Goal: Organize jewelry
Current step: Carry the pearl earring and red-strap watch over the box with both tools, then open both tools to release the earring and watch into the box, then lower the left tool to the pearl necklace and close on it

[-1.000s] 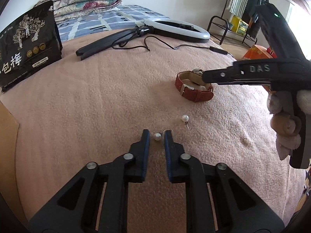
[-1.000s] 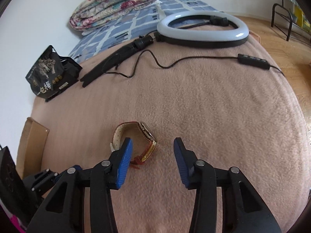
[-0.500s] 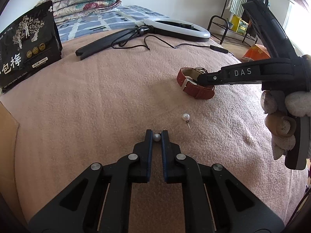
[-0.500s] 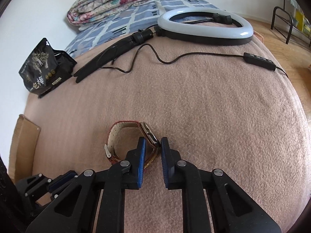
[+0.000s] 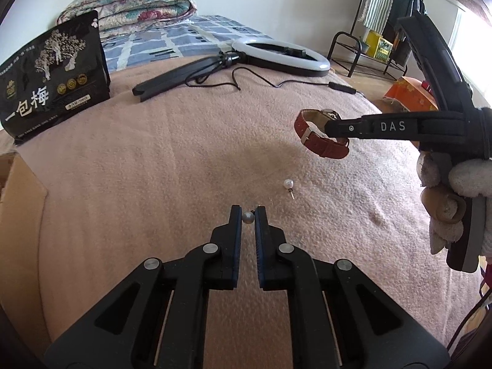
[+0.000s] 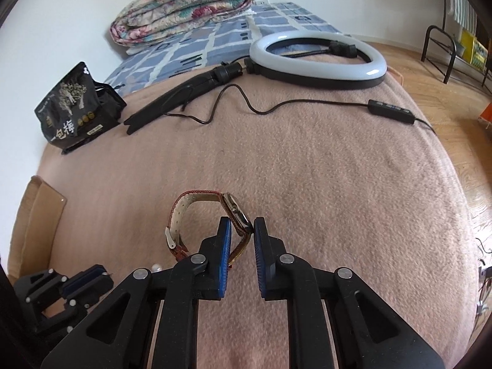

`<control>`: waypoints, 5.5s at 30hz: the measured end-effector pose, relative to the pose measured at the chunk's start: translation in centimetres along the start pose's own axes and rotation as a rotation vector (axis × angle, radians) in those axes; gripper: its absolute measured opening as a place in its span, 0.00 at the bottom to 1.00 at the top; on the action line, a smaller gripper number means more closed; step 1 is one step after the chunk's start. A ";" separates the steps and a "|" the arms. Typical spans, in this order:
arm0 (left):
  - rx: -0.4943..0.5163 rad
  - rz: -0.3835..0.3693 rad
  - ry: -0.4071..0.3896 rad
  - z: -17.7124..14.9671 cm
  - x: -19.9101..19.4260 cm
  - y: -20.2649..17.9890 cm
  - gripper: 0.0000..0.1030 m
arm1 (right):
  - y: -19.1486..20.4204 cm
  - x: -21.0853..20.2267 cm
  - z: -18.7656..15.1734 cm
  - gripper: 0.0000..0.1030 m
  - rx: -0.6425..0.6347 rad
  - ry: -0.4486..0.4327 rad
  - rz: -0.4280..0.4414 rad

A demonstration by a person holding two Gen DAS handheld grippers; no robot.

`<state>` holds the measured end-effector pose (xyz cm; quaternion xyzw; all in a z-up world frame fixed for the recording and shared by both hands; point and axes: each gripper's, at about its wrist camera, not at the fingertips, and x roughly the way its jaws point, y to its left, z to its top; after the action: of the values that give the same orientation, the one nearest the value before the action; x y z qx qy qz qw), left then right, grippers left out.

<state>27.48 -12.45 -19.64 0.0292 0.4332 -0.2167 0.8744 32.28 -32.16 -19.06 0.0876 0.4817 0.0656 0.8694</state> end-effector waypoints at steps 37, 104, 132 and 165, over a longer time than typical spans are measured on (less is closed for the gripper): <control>-0.075 0.102 -0.167 -1.9 -19.7 6.4 0.06 | 13.2 -13.1 -3.3 0.12 -0.190 -0.120 0.110; -0.287 0.340 -0.158 -10.0 -24.9 21.8 0.40 | 33.3 -6.9 -8.3 0.45 -0.496 -0.035 0.262; -0.103 0.236 -0.207 -8.1 -28.4 9.7 0.40 | 21.6 -16.6 -8.0 0.59 -0.387 -0.197 0.147; 0.277 -0.112 0.212 -12.9 -10.3 -11.8 0.40 | 0.2 -15.2 -8.6 0.59 -0.109 -0.110 -0.046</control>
<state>7.66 -16.42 -18.12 0.1480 0.4896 -0.3184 0.7981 16.96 -34.20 -10.97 0.0323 0.4307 0.0669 0.8994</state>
